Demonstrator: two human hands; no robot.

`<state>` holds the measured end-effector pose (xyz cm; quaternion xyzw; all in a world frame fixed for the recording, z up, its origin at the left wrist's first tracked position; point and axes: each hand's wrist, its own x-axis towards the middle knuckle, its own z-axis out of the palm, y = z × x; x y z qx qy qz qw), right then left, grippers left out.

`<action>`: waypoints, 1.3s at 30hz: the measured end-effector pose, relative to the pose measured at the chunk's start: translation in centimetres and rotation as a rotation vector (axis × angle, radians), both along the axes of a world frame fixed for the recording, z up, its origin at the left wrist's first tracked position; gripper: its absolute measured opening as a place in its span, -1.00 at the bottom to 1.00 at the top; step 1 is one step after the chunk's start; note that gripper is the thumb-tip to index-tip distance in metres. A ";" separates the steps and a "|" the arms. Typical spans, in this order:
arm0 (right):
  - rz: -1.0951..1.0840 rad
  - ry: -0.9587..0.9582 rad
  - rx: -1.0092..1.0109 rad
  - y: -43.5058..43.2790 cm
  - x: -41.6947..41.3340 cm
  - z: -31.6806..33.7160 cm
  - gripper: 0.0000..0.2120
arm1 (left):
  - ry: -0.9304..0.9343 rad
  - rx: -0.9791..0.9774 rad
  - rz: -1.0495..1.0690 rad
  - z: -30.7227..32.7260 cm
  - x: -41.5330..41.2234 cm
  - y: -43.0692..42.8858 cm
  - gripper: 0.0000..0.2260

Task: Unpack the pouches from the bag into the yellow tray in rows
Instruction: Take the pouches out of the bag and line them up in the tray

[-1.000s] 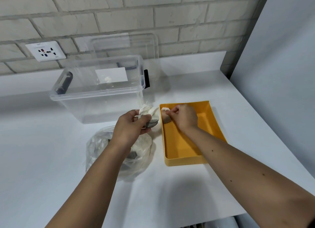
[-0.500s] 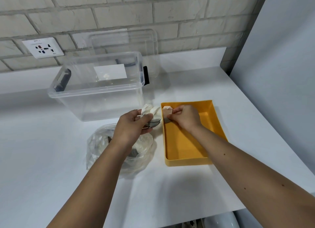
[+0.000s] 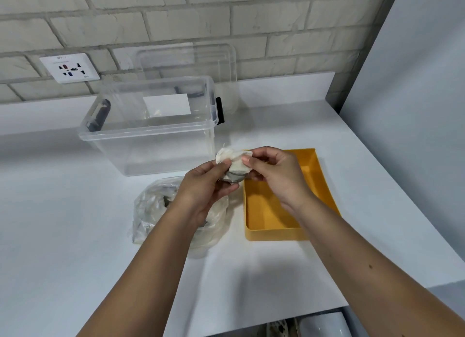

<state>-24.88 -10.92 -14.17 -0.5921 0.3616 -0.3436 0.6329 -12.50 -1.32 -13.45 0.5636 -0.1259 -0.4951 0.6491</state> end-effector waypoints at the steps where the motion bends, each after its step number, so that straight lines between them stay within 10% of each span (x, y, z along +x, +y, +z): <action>1: -0.003 -0.023 0.010 -0.1 -0.1 0.1 -0.94 | -0.005 0.007 0.016 0.0 0.1 0.0 -0.92; 28: -0.184 0.670 -0.214 -5.9 2.2 -6.8 -0.74 | -0.159 0.112 0.065 -0.1 1.2 1.0 -0.90; 35: -0.043 0.168 -0.024 -1.2 0.5 -1.8 -0.73 | -0.169 0.103 0.029 -0.5 0.8 0.6 -0.90; 39: 0.105 0.208 -0.010 0.1 0.7 -0.9 -0.73 | -0.152 0.090 -0.004 -0.5 0.3 0.5 -0.84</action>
